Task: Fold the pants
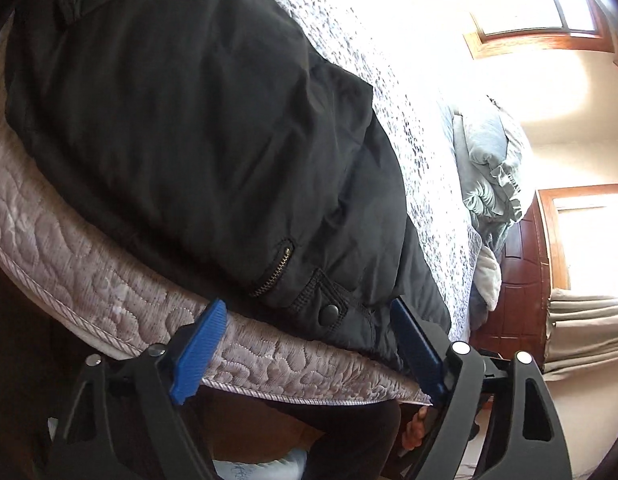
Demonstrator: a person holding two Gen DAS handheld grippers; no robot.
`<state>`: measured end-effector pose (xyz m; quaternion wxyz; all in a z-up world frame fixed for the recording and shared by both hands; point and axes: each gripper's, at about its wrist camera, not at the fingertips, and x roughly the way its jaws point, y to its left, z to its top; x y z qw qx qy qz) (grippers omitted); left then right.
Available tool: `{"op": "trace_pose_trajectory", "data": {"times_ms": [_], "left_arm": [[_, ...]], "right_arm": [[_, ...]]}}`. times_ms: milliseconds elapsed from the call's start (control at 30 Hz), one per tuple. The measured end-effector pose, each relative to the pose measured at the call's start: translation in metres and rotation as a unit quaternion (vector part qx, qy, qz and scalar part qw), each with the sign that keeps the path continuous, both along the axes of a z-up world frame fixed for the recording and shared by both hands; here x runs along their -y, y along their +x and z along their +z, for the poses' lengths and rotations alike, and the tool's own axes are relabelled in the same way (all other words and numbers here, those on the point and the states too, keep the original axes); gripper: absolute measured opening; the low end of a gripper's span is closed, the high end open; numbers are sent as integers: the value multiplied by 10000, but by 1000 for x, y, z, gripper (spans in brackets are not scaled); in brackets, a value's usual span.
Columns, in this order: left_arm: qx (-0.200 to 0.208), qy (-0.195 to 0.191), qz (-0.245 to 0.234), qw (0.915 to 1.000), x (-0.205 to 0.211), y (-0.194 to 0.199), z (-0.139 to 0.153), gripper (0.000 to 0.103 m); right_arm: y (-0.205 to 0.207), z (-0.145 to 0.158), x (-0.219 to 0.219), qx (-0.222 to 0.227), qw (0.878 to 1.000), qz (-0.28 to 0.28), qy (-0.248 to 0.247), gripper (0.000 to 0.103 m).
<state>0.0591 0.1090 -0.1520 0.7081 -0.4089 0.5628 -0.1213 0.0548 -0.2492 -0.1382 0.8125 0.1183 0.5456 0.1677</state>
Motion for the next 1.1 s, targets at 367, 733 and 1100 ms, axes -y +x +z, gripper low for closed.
{"op": "trace_pose_trajectory", "data": {"times_ms": [367, 733, 1100], "left_arm": [[-189, -72, 329, 9993, -4, 24, -32, 78], [-88, 31, 1117, 9937, -28, 16, -47, 5], [73, 696, 1159, 9908, -13, 2, -43, 8]], "right_arm": [[2, -7, -3, -67, 10000, -4, 6, 53], [5, -15, 0, -104, 9999, -43, 9, 52], [7, -20, 3, -147, 9999, -29, -30, 55]]}}
